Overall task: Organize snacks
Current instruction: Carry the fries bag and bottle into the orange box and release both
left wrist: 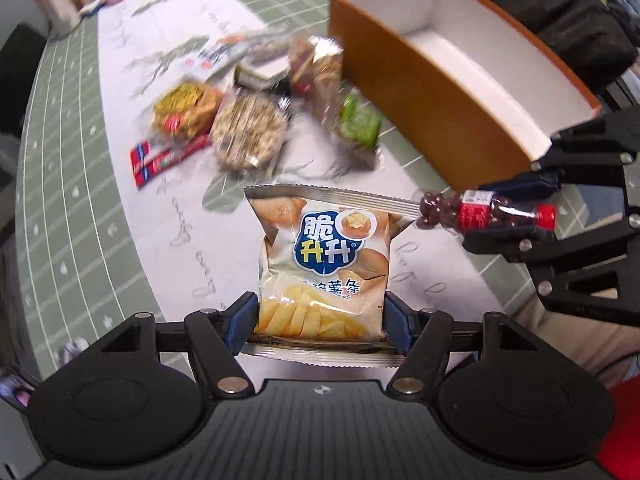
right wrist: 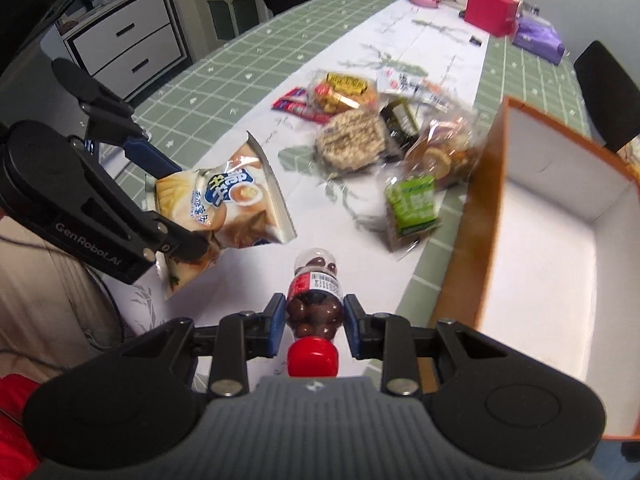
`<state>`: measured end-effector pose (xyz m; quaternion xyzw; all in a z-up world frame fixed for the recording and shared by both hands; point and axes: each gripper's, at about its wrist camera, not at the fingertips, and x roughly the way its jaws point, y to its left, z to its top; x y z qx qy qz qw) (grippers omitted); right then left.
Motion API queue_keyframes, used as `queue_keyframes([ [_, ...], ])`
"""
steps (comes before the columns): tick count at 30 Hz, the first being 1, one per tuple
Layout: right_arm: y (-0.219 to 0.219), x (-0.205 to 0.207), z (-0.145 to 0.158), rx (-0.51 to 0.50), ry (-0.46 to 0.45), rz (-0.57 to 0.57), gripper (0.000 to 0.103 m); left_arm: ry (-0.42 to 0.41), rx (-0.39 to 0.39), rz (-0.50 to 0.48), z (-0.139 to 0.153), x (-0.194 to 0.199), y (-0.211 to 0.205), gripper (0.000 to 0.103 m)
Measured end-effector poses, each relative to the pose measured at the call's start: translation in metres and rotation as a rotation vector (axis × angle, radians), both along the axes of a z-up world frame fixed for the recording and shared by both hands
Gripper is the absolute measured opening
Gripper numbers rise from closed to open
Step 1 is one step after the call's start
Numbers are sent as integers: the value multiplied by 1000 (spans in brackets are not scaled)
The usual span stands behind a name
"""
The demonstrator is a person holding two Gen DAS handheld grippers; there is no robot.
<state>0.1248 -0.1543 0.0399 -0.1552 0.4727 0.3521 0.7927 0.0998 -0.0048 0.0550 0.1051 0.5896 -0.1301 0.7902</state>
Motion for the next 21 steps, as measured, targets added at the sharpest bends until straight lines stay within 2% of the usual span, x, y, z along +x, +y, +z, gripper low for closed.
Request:
queue_keyframes([
  [5,-25,8,38,19,-97,-27,29,-86,59,-93,42,13,-37,76],
  [10,-54,26,46,-42,-153,-89,29,-139,93,-189,63,32,-82,76],
  [17,-100,62,20,-124,-106,-181,29,-113,104,-322,51,59,-145,76],
  [21,-120,77,-1,-147,-62,-191,29,-94,128,-398,37,72,-177,76],
])
